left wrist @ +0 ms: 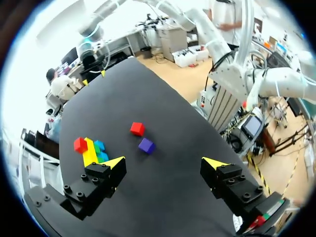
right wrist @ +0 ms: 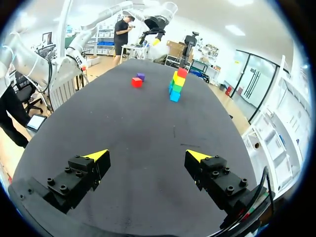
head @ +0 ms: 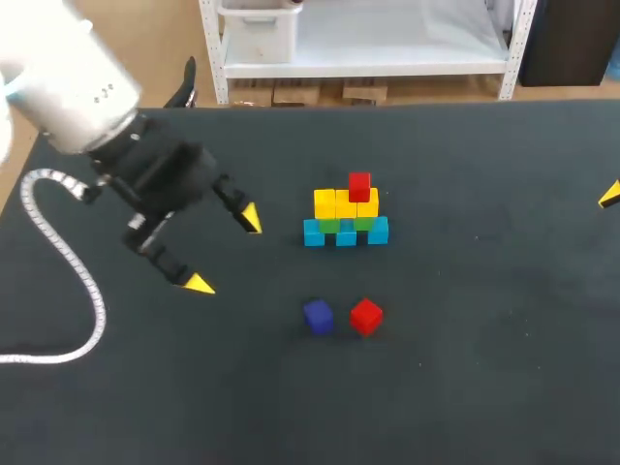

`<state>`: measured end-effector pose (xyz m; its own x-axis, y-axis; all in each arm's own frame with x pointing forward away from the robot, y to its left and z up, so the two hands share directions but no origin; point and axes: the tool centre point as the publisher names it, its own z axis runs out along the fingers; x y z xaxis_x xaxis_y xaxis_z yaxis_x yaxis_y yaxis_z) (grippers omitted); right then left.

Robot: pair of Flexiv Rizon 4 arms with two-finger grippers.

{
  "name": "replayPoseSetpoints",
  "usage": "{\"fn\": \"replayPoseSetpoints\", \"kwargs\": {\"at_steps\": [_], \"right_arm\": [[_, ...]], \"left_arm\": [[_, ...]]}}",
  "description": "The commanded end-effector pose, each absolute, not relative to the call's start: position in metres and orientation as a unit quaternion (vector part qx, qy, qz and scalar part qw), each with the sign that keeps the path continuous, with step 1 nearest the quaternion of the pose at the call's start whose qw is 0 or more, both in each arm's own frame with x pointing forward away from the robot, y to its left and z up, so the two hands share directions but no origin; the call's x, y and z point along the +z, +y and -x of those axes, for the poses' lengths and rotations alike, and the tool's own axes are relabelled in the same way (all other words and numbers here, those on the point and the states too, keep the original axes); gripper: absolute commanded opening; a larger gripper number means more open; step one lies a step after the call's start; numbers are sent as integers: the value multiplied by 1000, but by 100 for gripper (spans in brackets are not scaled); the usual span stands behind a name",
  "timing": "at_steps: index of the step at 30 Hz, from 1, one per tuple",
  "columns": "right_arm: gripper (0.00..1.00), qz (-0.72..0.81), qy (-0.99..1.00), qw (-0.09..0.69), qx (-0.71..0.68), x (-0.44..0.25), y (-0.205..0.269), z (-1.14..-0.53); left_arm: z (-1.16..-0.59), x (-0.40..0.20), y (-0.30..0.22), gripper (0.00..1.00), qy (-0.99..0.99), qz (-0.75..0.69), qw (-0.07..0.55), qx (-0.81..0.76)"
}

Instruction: Place the blue cubes, place green cubes on the blue cubes, place the yellow cubes on the green cubes, then place the red cubes on the yellow cubes, and place purple cube on the red cubes.

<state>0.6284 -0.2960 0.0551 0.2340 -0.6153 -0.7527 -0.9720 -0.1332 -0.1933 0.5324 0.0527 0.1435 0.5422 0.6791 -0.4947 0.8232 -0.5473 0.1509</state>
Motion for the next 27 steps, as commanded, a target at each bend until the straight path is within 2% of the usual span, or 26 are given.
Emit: {"fn": "replayPoseSetpoints", "kwargs": {"at_steps": [1, 27], "right_arm": [[100, 706, 561, 344, 260, 54, -296, -629], [100, 706, 561, 344, 260, 54, -296, -629]], "left_arm": [[-541, 138, 24, 100, 425, -871, 159, -188], [-536, 89, -64, 100, 467, -874, 60, -118]]}}
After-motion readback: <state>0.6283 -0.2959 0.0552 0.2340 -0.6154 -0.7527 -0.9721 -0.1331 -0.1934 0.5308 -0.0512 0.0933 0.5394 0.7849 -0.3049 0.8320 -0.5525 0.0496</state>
